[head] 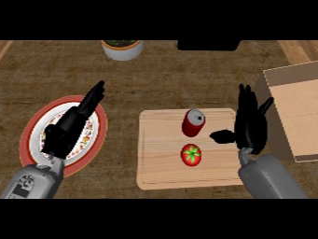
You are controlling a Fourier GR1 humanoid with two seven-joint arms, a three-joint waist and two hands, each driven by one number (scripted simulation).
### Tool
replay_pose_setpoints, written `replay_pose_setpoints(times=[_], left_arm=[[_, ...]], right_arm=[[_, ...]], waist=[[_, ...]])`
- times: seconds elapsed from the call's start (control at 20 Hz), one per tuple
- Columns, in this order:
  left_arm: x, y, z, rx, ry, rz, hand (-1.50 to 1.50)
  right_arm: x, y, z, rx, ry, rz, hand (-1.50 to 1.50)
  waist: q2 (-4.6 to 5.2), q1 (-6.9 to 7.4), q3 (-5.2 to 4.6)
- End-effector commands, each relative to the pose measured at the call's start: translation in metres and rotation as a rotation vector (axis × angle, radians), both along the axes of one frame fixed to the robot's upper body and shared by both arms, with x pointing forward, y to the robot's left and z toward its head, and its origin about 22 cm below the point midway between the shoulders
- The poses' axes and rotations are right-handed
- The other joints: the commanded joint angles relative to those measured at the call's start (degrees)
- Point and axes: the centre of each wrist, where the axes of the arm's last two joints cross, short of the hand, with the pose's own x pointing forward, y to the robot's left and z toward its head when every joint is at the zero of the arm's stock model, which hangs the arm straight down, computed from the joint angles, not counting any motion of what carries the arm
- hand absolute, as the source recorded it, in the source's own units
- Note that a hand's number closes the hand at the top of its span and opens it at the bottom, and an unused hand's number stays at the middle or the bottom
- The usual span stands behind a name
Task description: Pick the can from the cutting board and place it in the cardboard box
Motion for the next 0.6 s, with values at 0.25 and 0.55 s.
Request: replay_pose_setpoints(times=[0.25,0.55], left_arm=[[-0.004,-0.009,-0.004,0.002,-0.011,-0.03,0.0],[0.004,-0.008,-0.003,-0.008,-0.025,-0.046,0.0]], right_arm=[[0.003,0.102,0.05,0.079,0.244,-0.285,-1.5],[0.017,0.113,0.064,0.034,0.288,-0.355,-1.5]], waist=[[1.17,0.87,2.46],[2.11,1.81,2.66]])
